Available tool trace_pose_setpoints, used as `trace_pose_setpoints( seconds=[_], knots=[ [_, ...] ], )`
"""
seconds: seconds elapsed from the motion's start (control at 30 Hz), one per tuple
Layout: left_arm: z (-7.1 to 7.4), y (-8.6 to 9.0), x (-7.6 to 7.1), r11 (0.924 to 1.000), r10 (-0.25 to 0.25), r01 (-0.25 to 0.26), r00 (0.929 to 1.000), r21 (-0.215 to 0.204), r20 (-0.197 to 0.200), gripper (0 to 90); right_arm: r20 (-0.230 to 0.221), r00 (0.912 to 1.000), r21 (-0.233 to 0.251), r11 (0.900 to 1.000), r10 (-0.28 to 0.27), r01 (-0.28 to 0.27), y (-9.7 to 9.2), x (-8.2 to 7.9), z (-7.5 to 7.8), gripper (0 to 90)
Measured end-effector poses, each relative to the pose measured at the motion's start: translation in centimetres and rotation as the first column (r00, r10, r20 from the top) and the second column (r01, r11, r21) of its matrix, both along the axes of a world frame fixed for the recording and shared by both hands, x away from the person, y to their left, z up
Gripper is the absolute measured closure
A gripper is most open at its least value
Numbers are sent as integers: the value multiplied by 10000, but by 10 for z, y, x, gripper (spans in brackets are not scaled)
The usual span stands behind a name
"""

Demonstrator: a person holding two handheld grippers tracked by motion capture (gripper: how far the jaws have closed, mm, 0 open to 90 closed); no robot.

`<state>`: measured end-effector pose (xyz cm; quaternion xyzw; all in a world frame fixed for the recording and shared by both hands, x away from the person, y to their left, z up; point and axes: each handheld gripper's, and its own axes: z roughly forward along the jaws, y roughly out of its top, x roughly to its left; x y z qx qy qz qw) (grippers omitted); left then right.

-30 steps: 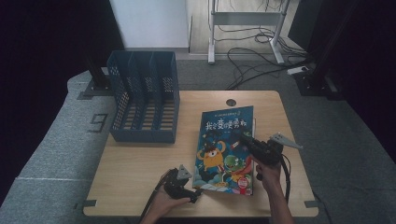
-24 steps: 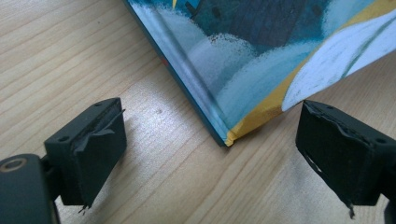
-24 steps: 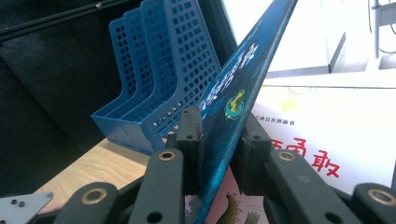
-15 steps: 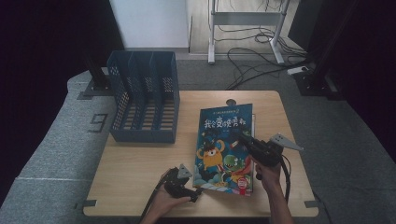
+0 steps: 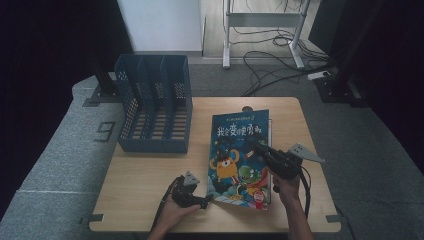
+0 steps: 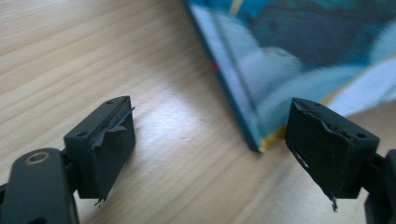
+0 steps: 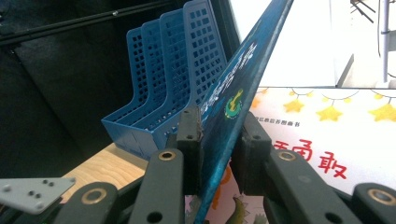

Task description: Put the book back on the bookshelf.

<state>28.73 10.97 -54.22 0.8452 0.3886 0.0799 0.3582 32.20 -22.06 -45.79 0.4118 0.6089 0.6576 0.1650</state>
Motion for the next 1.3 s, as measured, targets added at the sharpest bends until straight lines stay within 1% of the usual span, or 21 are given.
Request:
trace_pose_setpoints(
  seconds=[0.07,0.13,0.17,0.3,0.33,0.37,0.43,0.53,0.57,0.63,0.77,0.9,1.07,1.3],
  knots=[
    [0,-3,-2,9997,-222,222,9998,65,5,148,-60,10000,56,10000,-20,20,-1,1,-1,736],
    [0,-5,-4,9992,-375,374,9993,128,25,145,-111,9999,12,10000,-59,59,-1,1,-1,735],
    [0,-7,-6,9984,-545,544,9985,182,60,144,-164,9998,-12,9999,-104,104,-2,2,-2,736],
    [0,-11,-9,9964,-800,798,9968,294,40,141,-263,9995,-12,9999,-153,152,-3,3,-4,735],
    [0,-11,-9,9964,-800,798,9968,294,40,141,-263,9995,-12,9999,-153,152,-3,3,-4,735],
    [0,-12,-10,9950,-870,863,9961,505,122,141,-282,9995,24,9999,-167,168,-3,4,-4,735],
    [0,-15,-11,9931,-922,901,9954,754,245,142,-322,9993,68,9998,-193,195,-3,4,-4,735],
    [0,-17,-12,9941,-833,810,9961,726,290,144,-316,9993,78,9998,-190,193,-3,4,-4,735],
    [-1,-17,-11,9953,-699,674,9970,695,337,146,-288,9994,84,9998,-171,174,-2,3,-3,735],
    [-1,-17,-11,9957,-664,640,9972,674,333,146,-248,9995,94,9998,-173,175,-2,3,-3,734],
    [-1,-19,-10,9953,-638,608,9973,759,376,137,-159,9998,70,9999,-127,128,-1,1,-2,735],
    [-1,-20,-10,9948,-628,594,9973,826,391,127,83,10000,75,10000,-19,19,2,-2,1,735],
    [-1,-19,-8,9952,-566,536,9978,819,353,122,371,9993,-71,10000,0,3,7,-7,7,736],
    [-1,-19,-6,9954,-489,460,9982,847,336,113,547,9985,-101,9999,35,-30,10,-10,10,737]
  ],
)
